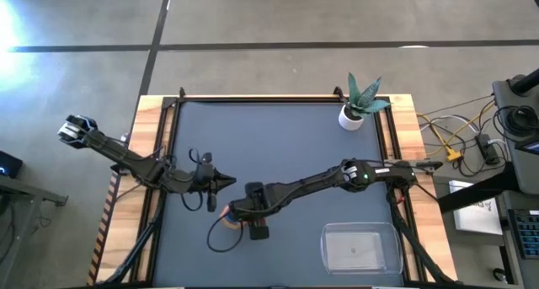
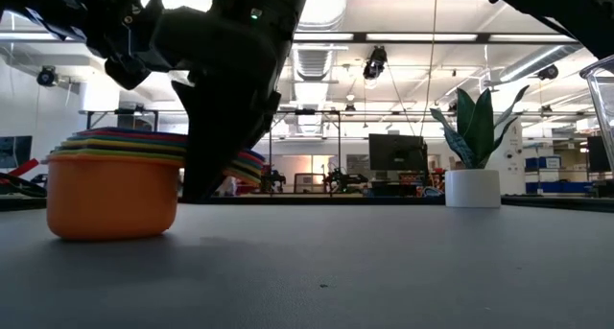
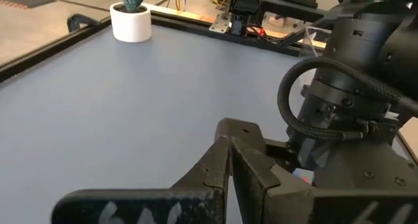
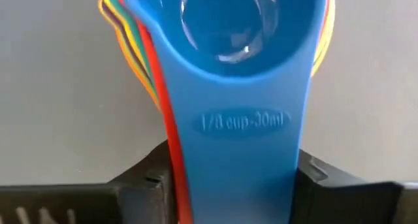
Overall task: Nest measuring cups in basket
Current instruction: Put the nested measuring cups into the transparent bin
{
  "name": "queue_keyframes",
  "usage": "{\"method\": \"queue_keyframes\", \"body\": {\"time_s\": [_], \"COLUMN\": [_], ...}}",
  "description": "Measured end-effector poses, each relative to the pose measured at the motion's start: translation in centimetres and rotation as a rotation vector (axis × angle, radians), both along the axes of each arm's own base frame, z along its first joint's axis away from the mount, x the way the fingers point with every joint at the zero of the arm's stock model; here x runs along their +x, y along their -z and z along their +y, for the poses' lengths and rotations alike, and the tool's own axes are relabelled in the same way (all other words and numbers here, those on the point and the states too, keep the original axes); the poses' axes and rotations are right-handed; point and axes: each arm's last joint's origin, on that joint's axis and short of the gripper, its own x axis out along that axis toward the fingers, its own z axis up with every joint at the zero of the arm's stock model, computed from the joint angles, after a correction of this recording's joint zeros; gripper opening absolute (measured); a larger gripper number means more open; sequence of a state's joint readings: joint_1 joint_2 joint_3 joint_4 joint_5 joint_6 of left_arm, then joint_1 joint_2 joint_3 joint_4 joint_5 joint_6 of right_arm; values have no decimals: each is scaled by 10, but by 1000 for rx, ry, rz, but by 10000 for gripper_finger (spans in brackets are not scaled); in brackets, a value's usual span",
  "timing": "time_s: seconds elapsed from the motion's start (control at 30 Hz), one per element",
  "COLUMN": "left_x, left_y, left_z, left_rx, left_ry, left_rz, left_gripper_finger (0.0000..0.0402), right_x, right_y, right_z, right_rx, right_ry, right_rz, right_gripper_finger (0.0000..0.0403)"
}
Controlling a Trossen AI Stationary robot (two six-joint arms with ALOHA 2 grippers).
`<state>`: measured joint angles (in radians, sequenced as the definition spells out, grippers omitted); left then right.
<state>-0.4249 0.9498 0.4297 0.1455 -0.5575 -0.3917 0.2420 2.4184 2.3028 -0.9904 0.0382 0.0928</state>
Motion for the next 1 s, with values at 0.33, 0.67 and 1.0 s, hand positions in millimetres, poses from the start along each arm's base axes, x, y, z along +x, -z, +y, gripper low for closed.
{"method": "queue_keyframes", "body": {"time_s": [0.33,0.67,1.0], "left_x": [1,1,1], "left_y": [2,2,2], "left_z": [-1,0,0], "left_rx": [-5,37,29], "left_ry": [-3,4,0], "left_rz": [9,14,12], "left_gripper_finger": [0,0,0], "right_x": [0,-2,-8], "right_y": [0,1,3], "right_z": [-1,-1,-1], "right_rx": [-26,-49,-55], "right_ry": [-7,4,30], "right_rz": [-4,12,78], "right_gripper_finger": [142,132,131]}}
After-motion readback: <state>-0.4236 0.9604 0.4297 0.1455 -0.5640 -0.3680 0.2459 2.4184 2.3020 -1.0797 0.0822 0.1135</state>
